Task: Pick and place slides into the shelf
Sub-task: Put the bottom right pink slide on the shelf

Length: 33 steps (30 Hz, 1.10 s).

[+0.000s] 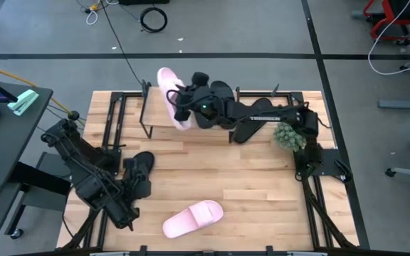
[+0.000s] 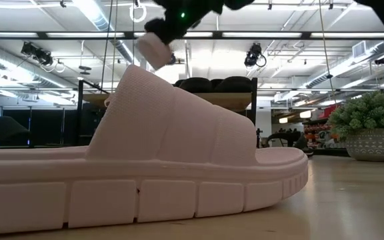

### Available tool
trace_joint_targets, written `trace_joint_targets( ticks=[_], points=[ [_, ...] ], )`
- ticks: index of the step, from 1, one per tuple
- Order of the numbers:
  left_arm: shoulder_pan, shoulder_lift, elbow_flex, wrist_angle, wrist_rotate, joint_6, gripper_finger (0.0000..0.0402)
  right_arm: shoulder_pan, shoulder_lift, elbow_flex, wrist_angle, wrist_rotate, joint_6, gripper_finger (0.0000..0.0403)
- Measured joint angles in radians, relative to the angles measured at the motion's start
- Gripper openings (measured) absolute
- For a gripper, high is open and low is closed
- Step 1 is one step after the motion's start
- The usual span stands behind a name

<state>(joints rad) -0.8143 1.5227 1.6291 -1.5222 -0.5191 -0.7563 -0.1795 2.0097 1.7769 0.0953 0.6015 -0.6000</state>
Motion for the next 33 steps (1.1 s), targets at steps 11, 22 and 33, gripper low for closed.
trace_joint_targets(
  ticks=[11,22,33],
  points=[
    [0.005,0.000,0.000,0.001,-0.001,-0.028,0.0011,-0.042,0.101,0.011,-0.011,0.076,0.022,0.0010],
    [0.003,0.000,0.000,0.001,-0.001,-0.072,0.0017,-0.110,0.077,0.012,-0.189,0.230,0.086,0.0012],
    [0.003,0.000,0.000,0.004,0.000,-0.089,0.0016,-0.113,0.065,0.014,-0.387,0.231,0.130,0.0013]
  ],
)
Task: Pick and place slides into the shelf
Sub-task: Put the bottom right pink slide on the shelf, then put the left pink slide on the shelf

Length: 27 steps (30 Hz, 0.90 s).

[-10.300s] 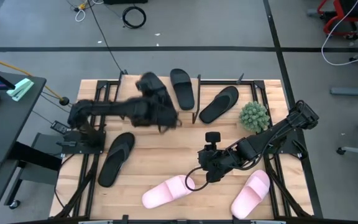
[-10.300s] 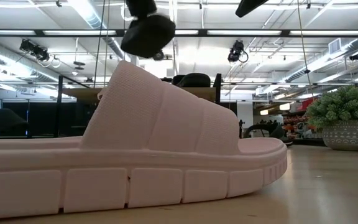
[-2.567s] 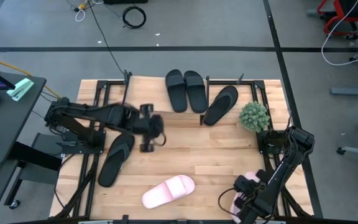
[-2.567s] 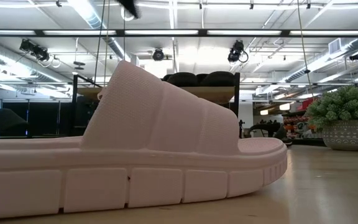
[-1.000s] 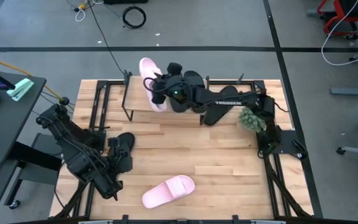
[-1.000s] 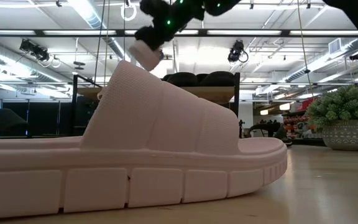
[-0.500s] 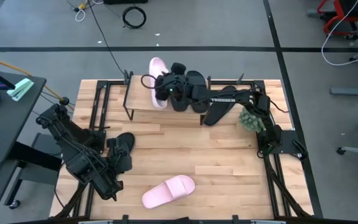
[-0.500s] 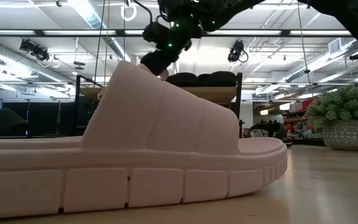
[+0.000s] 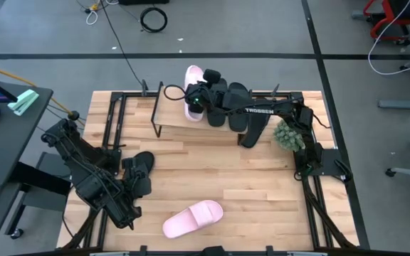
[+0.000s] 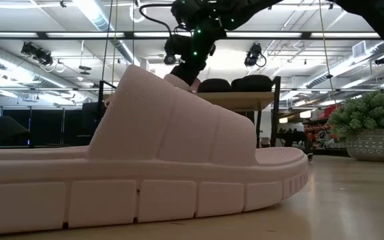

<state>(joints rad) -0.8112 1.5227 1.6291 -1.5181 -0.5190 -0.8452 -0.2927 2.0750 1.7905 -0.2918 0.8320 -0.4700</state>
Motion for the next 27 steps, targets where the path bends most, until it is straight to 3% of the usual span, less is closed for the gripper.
trace_joint_targets(
  ticks=[6,18,27],
  points=[
    [0.000,0.000,0.000,0.001,0.000,-0.008,0.0022,0.000,0.000,0.000,0.000,-0.026,-0.002,0.0030],
    [0.000,0.000,0.000,0.002,0.000,-0.008,0.0012,0.014,-0.001,-0.003,-0.010,-0.012,-0.001,0.0106],
    [0.000,0.000,0.000,0.002,0.000,-0.008,0.0019,0.086,-0.097,0.010,-0.148,0.005,0.029,0.0120]
  ],
)
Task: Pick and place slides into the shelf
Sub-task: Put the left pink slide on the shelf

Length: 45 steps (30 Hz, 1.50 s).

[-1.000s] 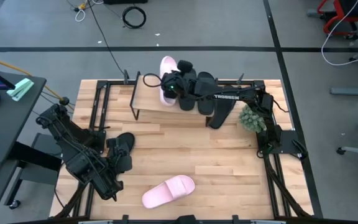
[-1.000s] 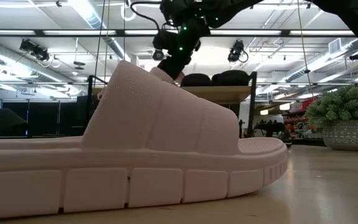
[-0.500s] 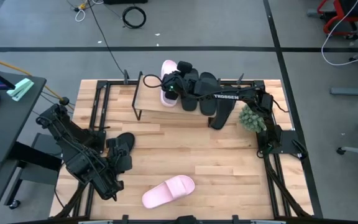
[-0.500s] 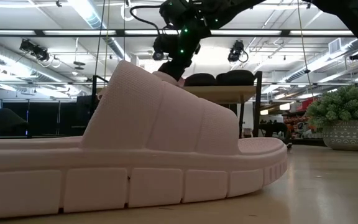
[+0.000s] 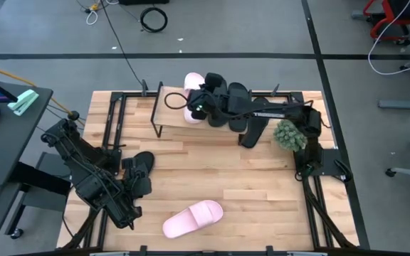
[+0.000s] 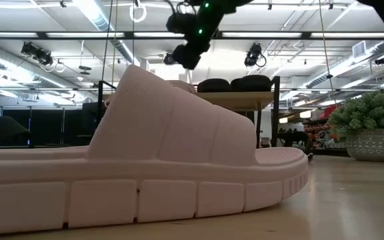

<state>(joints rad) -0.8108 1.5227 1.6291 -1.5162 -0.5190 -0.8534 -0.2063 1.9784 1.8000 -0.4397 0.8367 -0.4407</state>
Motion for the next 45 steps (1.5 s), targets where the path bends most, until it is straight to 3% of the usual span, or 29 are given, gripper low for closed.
trace_joint_targets(
  ticks=[5,7,9,13,16,22,29,38,45],
  points=[
    [0.000,0.000,0.000,0.003,0.000,-0.002,0.0009,0.055,-0.095,-0.001,-0.183,-0.021,0.223,0.0121],
    [0.002,0.000,0.000,0.011,0.000,-0.021,0.0008,0.090,-0.146,0.001,-0.275,-0.075,0.325,0.0121],
    [0.002,0.005,0.000,0.029,-0.001,-0.019,0.0011,0.128,-0.196,0.001,-0.388,-0.178,0.443,0.0120],
    [0.009,0.045,0.000,0.089,-0.001,0.160,0.0017,0.213,-0.280,-0.004,-0.572,-0.476,0.678,0.0117],
    [0.026,0.103,0.000,0.190,-0.001,0.287,0.0015,0.306,-0.327,-0.039,-0.646,-0.583,0.784,0.0115],
    [0.077,0.255,0.000,0.349,-0.001,0.543,0.0010,0.517,-0.365,-0.174,-0.668,-0.563,0.919,0.0114],
    [0.167,0.416,0.000,0.478,-0.007,0.745,0.0061,0.679,-0.365,-0.302,-0.669,-0.505,1.027,0.0114],
    [0.169,0.491,0.000,0.656,0.093,0.961,0.0147,0.772,-0.365,-0.331,-0.674,-0.504,1.103,0.0114],
    [0.103,0.499,0.000,0.674,0.091,0.961,0.0181,0.786,-0.365,-0.331,-0.673,-0.479,1.158,0.0114]
  ],
)
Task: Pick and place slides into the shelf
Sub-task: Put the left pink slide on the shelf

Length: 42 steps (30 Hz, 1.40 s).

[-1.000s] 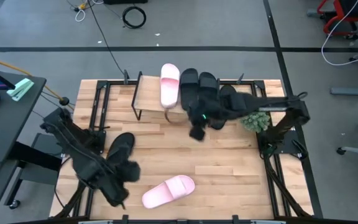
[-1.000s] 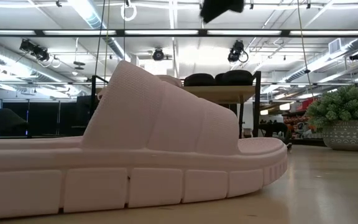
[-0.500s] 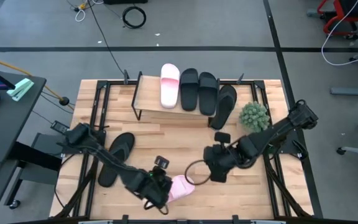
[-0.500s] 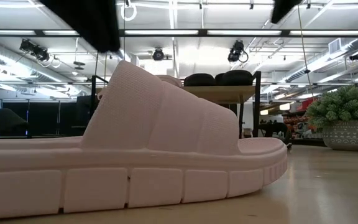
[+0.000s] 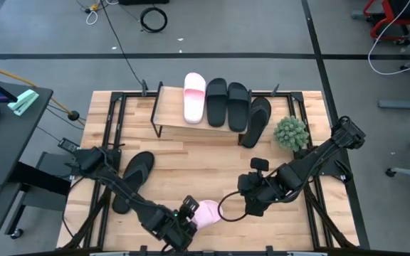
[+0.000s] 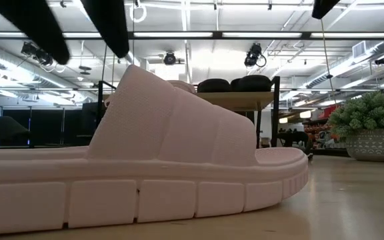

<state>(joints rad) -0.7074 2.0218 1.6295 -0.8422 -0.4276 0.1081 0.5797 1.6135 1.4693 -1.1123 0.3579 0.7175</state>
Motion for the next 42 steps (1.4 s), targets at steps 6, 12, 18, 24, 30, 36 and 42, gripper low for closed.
trace_joint_targets(
  ticks=[6,12,18,24,30,36,42],
  points=[
    [-0.018,0.022,0.001,0.034,-0.064,-0.026,0.0177,-0.001,0.000,0.000,0.002,0.008,0.011,0.0114],
    [0.010,0.054,0.000,0.064,-0.108,-0.044,0.0164,-0.001,0.000,0.000,0.013,0.009,0.025,0.0114],
    [0.041,0.092,0.000,0.095,-0.106,-0.057,0.0149,0.000,0.000,0.000,0.022,0.008,0.025,0.0114],
    [0.060,0.099,-0.001,0.085,-0.120,-0.150,0.0125,0.000,0.000,0.000,0.027,0.008,0.025,0.0114],
    [0.072,0.099,0.000,0.087,-0.200,-0.197,0.0048,0.000,0.000,0.000,0.027,0.008,0.024,0.0114],
    [0.060,0.091,-0.001,0.080,-0.315,-0.331,0.0016,0.000,0.000,0.000,0.028,0.008,0.025,0.0114],
    [0.011,0.044,0.082,-0.114,-0.367,-0.590,0.0011,0.000,0.000,0.000,0.029,0.008,0.025,0.0114]
  ],
)
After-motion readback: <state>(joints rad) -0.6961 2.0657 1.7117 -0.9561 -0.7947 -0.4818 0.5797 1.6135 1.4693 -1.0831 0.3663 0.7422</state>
